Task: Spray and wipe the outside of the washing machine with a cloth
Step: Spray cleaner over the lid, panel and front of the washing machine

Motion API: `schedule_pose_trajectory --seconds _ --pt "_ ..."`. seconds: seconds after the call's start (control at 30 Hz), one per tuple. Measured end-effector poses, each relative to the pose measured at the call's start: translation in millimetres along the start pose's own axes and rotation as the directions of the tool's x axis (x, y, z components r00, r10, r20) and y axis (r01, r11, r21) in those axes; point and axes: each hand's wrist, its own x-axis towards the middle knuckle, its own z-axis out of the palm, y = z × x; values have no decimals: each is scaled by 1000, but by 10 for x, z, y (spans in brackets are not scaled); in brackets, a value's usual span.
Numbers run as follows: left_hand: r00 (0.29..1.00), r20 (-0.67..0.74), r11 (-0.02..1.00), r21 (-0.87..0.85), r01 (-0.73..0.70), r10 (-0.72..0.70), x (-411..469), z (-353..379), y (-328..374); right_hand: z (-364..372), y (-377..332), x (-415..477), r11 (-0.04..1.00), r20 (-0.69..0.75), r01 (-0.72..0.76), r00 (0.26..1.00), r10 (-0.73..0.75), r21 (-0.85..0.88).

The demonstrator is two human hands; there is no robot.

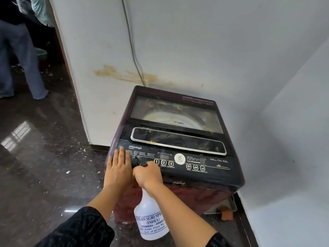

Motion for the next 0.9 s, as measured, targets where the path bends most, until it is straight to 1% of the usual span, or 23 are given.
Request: schedule_pose_trajectory --seconds 0.1,0.27,0.33,0.47,0.57,0.63,0.77,0.83,0.9 --pt "999 10 999 31 -41 41 -8 18 -103 112 9 9 999 -33 -26 999 24 -42" --pt "997 -5 997 5 -79 79 44 -5 -49 -53 110 55 994 -153 -108 982 112 35" --pt "991 -20 991 11 -135 135 77 1 54 -243 209 88 987 -244 -140 957 156 82" --pt "974 -37 975 -11 -224 223 152 12 369 -764 493 98 966 -407 -176 881 240 188" --pt "954 -19 954 -20 -299 299 160 41 605 -1130 737 43 957 -489 -213 824 285 199" --pt "942 -5 942 -29 -334 334 152 50 736 -1349 885 6 953 -523 -245 797 303 179" --pt "930 22 930 -33 -366 367 149 42 928 -1675 1134 -77 929 -578 -289 728 369 230" --pt "925 30 925 -23 -378 379 130 49 1008 -1735 1208 -130 929 -577 -298 728 371 220" --pt "924 28 925 -9 -381 381 97 69 1053 -1714 1245 -161 935 -552 -304 755 354 184"
